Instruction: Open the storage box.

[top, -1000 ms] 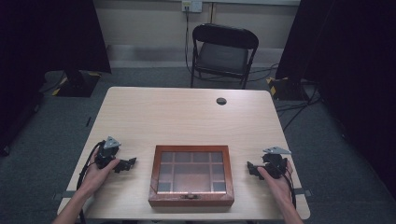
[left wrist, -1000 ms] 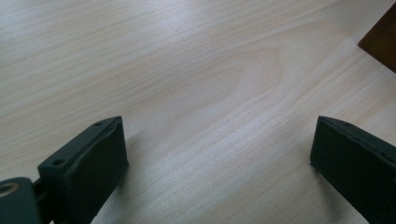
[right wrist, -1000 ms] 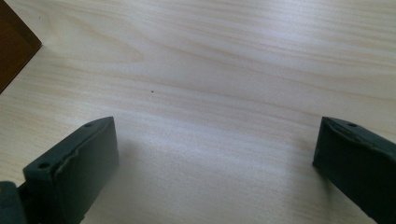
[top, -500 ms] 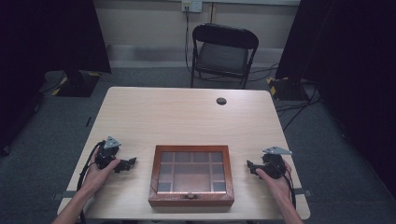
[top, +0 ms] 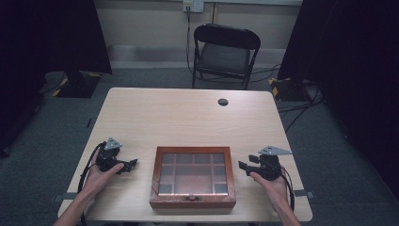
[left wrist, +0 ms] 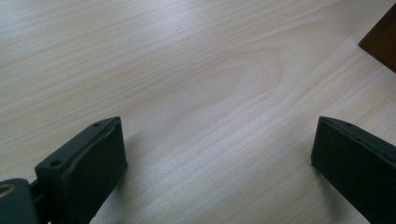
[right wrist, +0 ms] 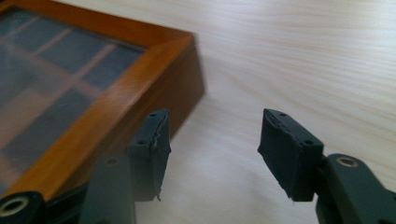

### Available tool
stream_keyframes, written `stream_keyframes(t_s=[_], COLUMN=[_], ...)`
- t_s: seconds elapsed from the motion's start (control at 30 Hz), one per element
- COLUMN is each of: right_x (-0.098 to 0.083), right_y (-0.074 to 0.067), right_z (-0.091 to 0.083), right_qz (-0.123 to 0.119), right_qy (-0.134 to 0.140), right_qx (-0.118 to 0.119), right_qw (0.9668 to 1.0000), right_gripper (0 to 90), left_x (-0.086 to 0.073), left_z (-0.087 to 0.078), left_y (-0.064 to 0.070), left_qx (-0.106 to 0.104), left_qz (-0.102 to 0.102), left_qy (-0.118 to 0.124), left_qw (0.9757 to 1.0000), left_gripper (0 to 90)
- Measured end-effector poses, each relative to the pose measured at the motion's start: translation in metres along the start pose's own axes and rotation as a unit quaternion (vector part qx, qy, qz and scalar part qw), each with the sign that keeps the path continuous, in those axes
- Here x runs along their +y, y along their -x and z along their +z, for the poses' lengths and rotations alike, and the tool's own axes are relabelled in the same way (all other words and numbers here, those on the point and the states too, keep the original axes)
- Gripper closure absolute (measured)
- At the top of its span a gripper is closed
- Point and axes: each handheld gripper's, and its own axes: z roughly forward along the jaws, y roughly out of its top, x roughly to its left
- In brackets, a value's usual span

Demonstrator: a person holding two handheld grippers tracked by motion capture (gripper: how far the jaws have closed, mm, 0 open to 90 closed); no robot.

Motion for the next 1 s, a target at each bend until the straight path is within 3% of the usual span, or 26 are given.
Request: stream_keyframes(t_s=[0.17, 0.57, 0.9, 1.0], right_x=[0.006, 0.018, 0.029, 0.032], right_y=[-0.011, -0.029, -0.063, -0.074], right_z=[-0.006, -0.018, -0.019, -0.018], right_qz=[-0.012, -0.040, -0.084, -0.094], right_qy=[0.006, 0.019, 0.016, 0.017], right_qx=[0.037, 0.094, 0.142, 0.165], right_qw=[0.9992, 0.9946, 0.9861, 0.9817], right_gripper=[50.5, 62.7, 66.0, 67.1], left_x=[0.000, 0.000, 0.000, 0.000], left_z=[0.000, 0.000, 0.000, 0.000], left_y=[0.000, 0.000, 0.000, 0.000], left_qx=[0.000, 0.001, 0.002, 0.002], left_qz=[0.000, 0.001, 0.002, 0.002], left_qy=[0.000, -0.001, -0.002, -0.002], left_qw=[1.0000, 1.0000, 1.0000, 1.0000], left_gripper=[2.3, 2.2, 2.2, 2.2])
